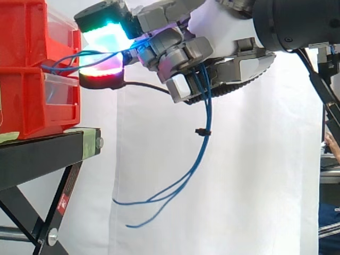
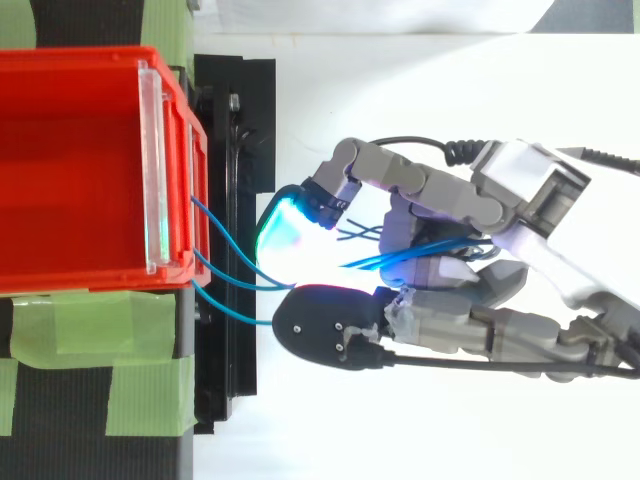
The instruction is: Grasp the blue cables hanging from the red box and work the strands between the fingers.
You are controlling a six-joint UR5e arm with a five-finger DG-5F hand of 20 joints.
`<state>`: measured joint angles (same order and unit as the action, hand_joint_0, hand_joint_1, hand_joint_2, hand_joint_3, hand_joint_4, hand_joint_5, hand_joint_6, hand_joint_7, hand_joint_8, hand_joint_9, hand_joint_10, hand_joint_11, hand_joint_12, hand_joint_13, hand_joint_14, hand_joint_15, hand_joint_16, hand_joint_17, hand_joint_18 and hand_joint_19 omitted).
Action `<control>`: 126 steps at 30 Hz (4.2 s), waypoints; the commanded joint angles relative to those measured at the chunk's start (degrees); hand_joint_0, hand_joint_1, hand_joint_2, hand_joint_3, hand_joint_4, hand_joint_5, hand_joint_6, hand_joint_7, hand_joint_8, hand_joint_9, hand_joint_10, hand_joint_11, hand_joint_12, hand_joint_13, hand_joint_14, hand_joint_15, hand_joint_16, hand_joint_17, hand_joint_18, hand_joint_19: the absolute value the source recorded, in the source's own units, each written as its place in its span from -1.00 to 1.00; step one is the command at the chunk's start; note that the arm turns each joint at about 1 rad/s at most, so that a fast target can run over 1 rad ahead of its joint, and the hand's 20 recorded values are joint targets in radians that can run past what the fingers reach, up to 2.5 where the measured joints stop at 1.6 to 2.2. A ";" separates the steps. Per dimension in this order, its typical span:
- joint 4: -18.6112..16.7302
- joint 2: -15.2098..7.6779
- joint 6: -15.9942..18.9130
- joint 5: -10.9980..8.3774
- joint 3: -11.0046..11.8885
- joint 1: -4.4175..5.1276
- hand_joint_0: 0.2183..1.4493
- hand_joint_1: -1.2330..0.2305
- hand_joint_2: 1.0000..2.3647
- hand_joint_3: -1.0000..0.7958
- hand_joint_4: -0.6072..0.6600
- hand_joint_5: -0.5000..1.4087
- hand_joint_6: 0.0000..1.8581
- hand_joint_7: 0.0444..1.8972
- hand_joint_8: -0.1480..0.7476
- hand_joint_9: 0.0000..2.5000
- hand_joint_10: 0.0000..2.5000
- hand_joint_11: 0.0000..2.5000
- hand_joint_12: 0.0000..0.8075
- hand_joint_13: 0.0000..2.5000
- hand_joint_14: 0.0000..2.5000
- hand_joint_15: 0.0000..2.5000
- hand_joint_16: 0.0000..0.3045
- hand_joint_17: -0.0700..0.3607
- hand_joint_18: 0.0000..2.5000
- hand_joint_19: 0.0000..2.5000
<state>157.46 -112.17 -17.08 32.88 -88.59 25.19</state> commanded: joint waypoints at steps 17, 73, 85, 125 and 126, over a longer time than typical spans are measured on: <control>0.04 -0.07 0.29 -0.01 0.00 0.03 0.05 -0.40 -0.99 -0.79 0.37 -0.57 -0.22 0.22 0.55 -0.73 1.00 1.00 0.51 -0.15 1.00 0.36 -0.59 -0.02 0.22 -0.32; 0.04 0.02 0.29 -0.01 0.00 0.03 0.01 -0.20 -0.98 -0.63 0.44 -0.42 -0.16 0.25 0.56 -0.67 1.00 1.00 0.50 -0.12 1.00 0.30 -0.60 -0.04 0.23 -0.42; 0.04 0.02 0.29 -0.01 0.00 0.03 0.14 -0.26 -0.97 -0.42 0.44 -0.48 -0.08 0.21 0.56 -0.67 1.00 1.00 0.47 -0.13 1.00 0.30 -0.60 -0.04 0.24 -0.39; -0.04 0.02 2.22 -0.01 0.00 0.03 0.36 -0.43 -1.00 0.76 0.36 -0.49 -0.39 0.28 0.50 -0.84 1.00 1.00 0.48 -0.26 1.00 0.30 -0.54 0.06 0.06 -0.55; -0.04 0.02 2.31 -0.01 0.00 0.03 0.35 -0.44 -1.00 0.74 0.36 -0.48 -0.43 0.30 0.50 -0.84 1.00 1.00 0.49 -0.26 1.00 0.33 -0.54 0.06 0.07 -0.53</control>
<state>157.41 -112.16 -15.08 32.87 -88.59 25.22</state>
